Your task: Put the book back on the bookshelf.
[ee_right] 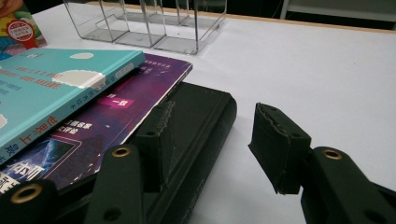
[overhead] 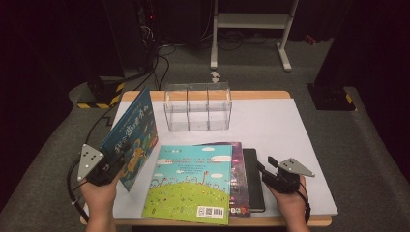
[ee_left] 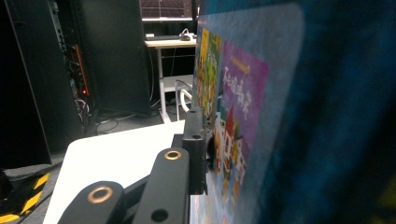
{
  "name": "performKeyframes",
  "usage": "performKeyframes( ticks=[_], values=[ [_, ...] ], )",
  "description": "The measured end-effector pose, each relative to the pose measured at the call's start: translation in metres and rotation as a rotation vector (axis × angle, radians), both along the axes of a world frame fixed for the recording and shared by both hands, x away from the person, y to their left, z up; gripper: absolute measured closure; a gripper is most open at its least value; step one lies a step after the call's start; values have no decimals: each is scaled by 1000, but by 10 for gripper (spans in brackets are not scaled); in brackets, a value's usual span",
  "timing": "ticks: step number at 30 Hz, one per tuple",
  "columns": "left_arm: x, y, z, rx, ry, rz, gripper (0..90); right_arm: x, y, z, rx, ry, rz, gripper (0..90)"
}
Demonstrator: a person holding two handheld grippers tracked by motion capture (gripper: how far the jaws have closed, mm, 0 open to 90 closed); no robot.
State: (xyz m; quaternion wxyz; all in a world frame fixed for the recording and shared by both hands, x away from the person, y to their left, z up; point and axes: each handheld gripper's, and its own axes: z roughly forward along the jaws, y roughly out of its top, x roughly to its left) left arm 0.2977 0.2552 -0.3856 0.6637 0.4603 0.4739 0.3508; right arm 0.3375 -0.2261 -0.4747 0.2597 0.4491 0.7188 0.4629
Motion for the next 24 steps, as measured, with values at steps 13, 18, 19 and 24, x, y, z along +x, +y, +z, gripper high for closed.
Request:
performKeyframes(
  ticks=[13, 18, 19, 24],
  values=[
    [1, 1, -3, 24, -23, 52, 823, 4, 4, 2, -3, 12, 22, 488],
    [7, 3, -1, -17, -16, 77, 827, 8, -1, 4, -78, 16, 51, 490],
    [9, 3, 0, -23, -13, 82, 828, 10, -5, 4, -51, 20, 48, 490],
    [20, 6, 12, -65, 25, 100, 830, 10, -12, 0, 6, -18, 51, 496]
  ],
)
